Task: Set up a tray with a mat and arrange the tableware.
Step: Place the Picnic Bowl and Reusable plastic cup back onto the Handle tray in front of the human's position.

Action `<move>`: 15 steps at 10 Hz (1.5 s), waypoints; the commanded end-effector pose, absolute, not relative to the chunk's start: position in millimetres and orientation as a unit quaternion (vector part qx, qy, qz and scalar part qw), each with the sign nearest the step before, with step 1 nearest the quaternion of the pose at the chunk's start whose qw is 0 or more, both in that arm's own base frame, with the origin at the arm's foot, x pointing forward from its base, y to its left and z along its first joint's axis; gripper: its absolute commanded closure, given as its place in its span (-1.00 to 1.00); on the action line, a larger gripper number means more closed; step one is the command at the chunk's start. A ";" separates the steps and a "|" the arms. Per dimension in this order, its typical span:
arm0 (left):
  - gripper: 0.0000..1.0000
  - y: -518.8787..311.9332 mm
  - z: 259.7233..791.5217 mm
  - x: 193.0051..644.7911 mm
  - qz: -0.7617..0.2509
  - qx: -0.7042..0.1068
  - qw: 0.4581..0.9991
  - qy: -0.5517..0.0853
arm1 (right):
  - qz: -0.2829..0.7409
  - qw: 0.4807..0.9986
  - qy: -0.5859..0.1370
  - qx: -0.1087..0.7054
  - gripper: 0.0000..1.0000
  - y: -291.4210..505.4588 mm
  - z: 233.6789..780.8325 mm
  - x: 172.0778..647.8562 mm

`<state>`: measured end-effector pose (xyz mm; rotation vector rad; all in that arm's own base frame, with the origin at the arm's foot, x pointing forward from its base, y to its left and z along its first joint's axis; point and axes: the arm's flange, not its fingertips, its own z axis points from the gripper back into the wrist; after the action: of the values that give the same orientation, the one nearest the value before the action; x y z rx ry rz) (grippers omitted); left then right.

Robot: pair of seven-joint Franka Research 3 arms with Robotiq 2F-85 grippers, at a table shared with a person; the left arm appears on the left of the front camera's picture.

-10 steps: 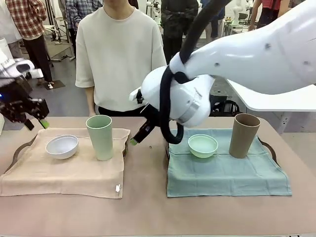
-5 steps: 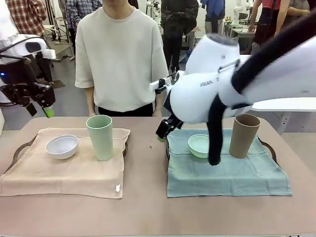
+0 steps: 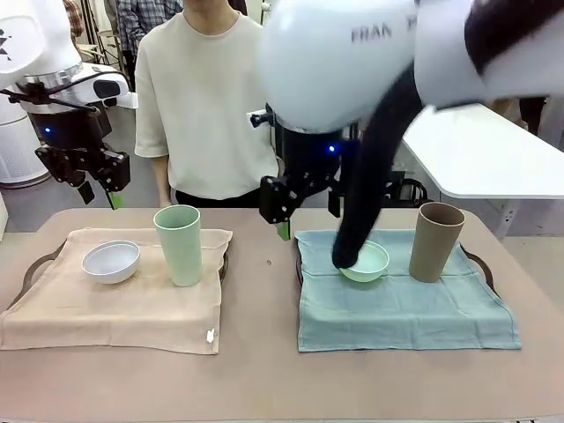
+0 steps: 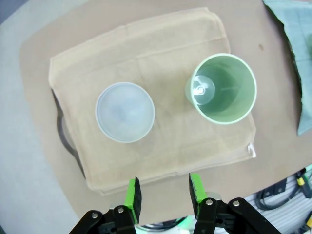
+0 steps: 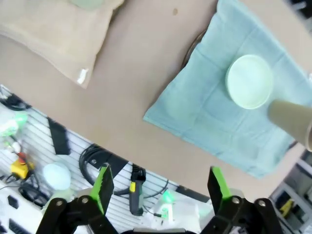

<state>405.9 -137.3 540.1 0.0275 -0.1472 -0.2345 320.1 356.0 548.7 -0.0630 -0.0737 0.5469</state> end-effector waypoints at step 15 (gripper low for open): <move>-0.08 -135.4 540.9 404.2 -0.117 0.010 0.990 -0.074 | 0.272 0.961 -0.042 -0.032 -1.00 355.5 547.7 322.3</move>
<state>406.4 -135.6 540.3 0.0244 -0.1470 -0.2329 322.5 355.7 547.8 -0.0641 -0.0851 0.5504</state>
